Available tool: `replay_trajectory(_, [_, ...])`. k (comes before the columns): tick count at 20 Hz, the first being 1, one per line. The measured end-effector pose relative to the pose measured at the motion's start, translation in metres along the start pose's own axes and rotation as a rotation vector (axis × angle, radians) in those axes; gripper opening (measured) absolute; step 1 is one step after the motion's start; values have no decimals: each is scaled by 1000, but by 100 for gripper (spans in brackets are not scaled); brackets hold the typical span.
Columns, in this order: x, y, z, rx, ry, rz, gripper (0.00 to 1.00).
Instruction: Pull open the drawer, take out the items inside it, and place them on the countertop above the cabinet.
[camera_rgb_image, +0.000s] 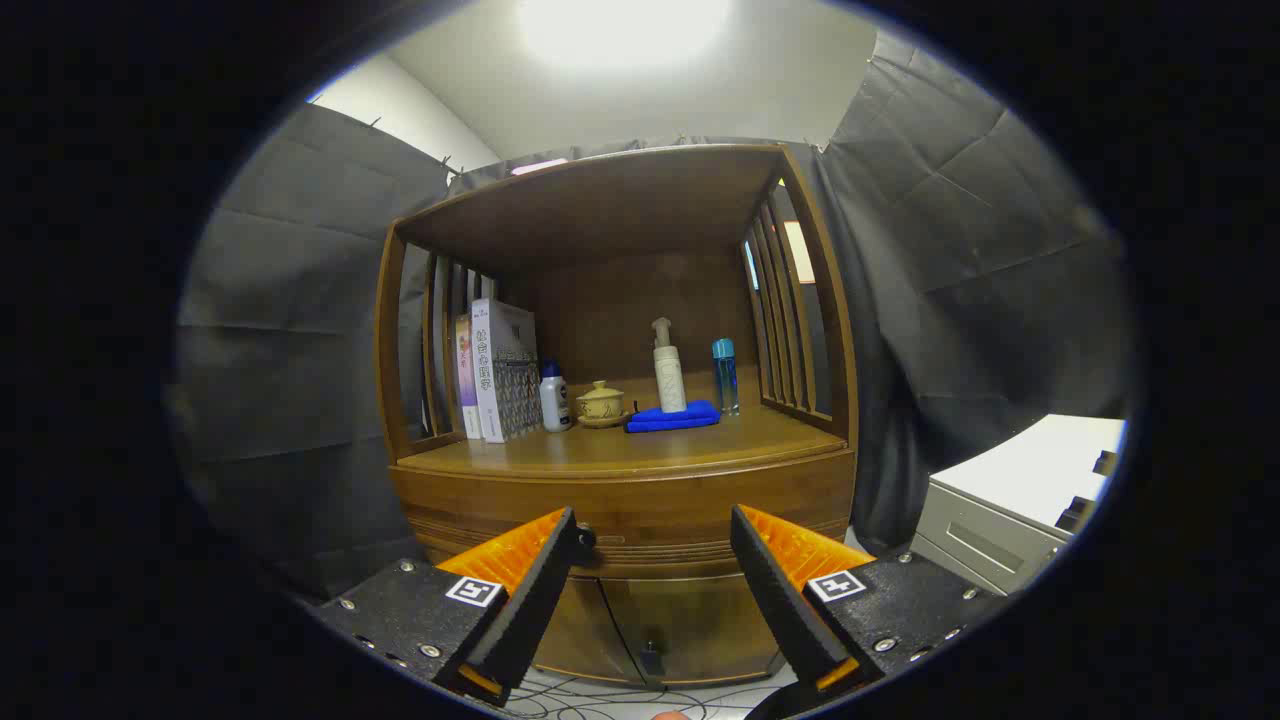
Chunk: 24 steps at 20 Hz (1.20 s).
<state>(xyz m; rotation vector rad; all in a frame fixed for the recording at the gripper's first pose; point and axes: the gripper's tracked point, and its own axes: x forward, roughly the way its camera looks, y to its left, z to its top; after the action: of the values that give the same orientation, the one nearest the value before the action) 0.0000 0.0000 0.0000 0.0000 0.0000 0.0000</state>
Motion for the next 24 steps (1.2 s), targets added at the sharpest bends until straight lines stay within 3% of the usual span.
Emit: replay_trajectory(24, [0, 15, -6, -15, -8, 39, 95])
